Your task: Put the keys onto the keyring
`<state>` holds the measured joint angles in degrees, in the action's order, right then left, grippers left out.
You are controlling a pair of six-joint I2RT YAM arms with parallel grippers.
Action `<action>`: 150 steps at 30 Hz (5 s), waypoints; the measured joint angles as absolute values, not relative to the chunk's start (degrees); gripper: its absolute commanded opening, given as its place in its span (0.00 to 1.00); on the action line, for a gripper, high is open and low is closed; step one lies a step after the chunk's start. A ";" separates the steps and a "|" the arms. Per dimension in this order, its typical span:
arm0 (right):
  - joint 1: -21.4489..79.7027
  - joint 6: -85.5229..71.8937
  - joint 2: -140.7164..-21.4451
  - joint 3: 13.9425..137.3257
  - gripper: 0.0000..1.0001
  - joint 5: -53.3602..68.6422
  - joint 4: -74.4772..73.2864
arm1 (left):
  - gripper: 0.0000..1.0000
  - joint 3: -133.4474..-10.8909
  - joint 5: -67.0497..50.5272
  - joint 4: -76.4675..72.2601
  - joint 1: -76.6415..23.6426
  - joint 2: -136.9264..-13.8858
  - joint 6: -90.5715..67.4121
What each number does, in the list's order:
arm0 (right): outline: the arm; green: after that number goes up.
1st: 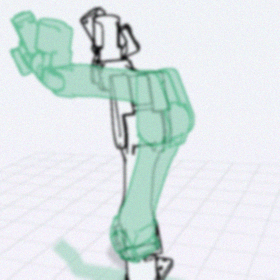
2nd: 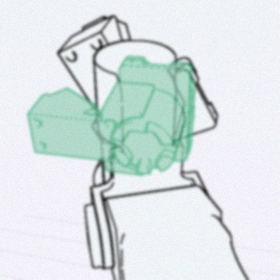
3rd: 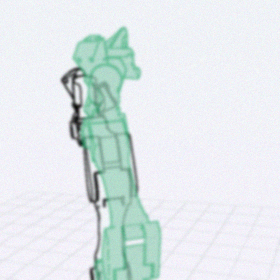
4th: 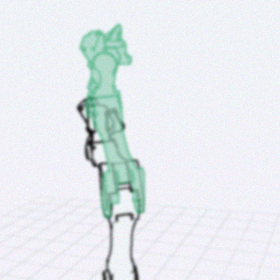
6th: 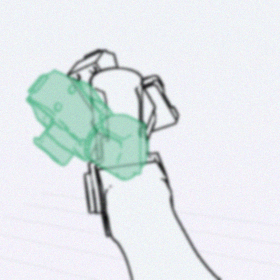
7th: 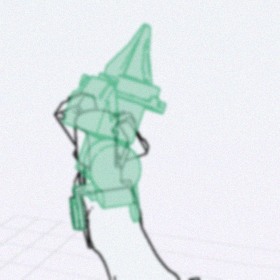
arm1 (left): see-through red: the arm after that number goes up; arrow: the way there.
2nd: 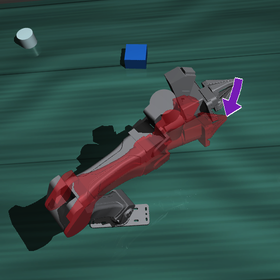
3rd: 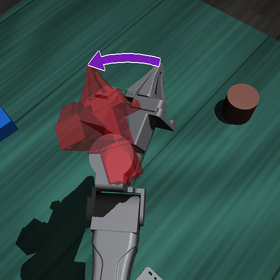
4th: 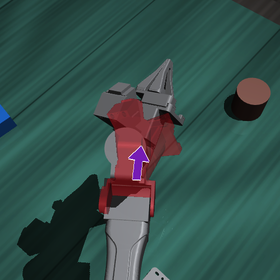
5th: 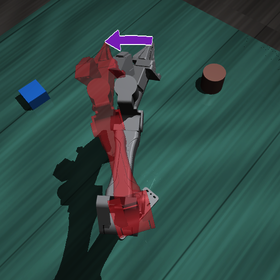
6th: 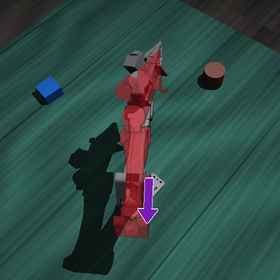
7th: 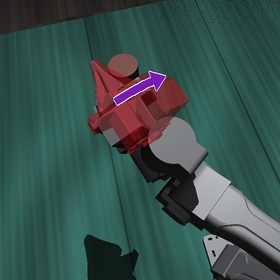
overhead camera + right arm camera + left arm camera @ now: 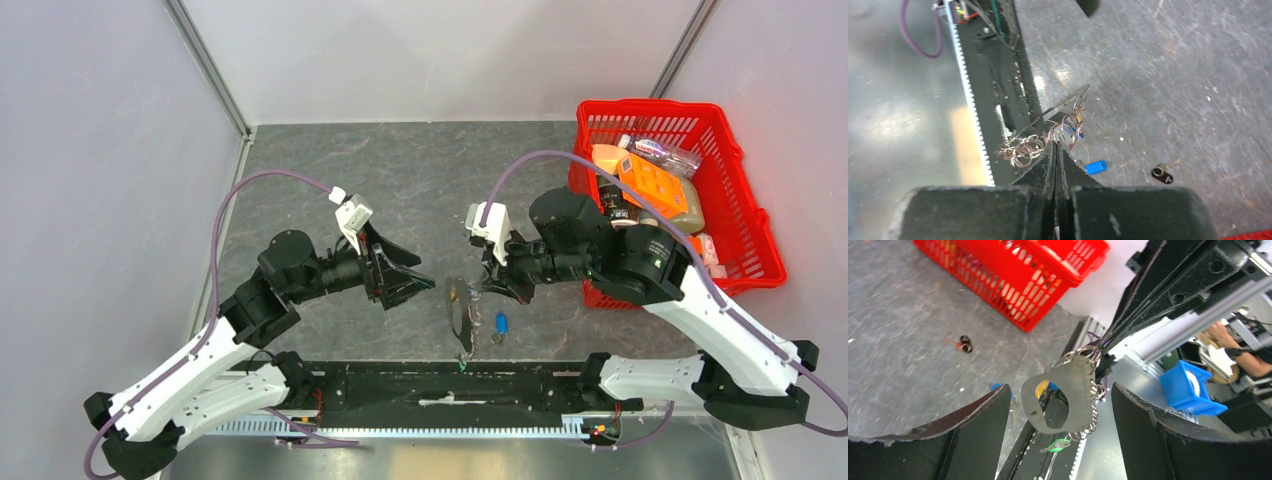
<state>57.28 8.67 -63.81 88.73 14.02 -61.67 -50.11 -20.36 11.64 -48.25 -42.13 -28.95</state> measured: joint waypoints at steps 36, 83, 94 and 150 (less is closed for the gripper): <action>57.28 5.37 -70.24 100.82 0.00 30.98 -66.89 | 0.50 -45.67 -43.88 -18.20 -48.25 -48.05 -30.83; 52.90 -14.68 -68.49 71.94 0.58 5.56 -45.65 | 0.72 -48.58 -10.48 16.40 -49.28 -41.19 -24.47; 48.07 -25.39 -81.32 70.74 0.62 -0.34 -39.05 | 0.73 -52.16 5.37 32.53 -49.28 -36.73 -23.81; 43.99 -66.00 -98.91 58.50 0.37 -8.29 -18.39 | 0.76 -48.34 14.96 40.66 -49.28 -23.94 -20.91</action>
<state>43.99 -66.00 -98.91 58.50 -8.29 -18.39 -48.34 14.96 40.66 -49.28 -23.94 -20.91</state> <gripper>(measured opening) 0.380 0.758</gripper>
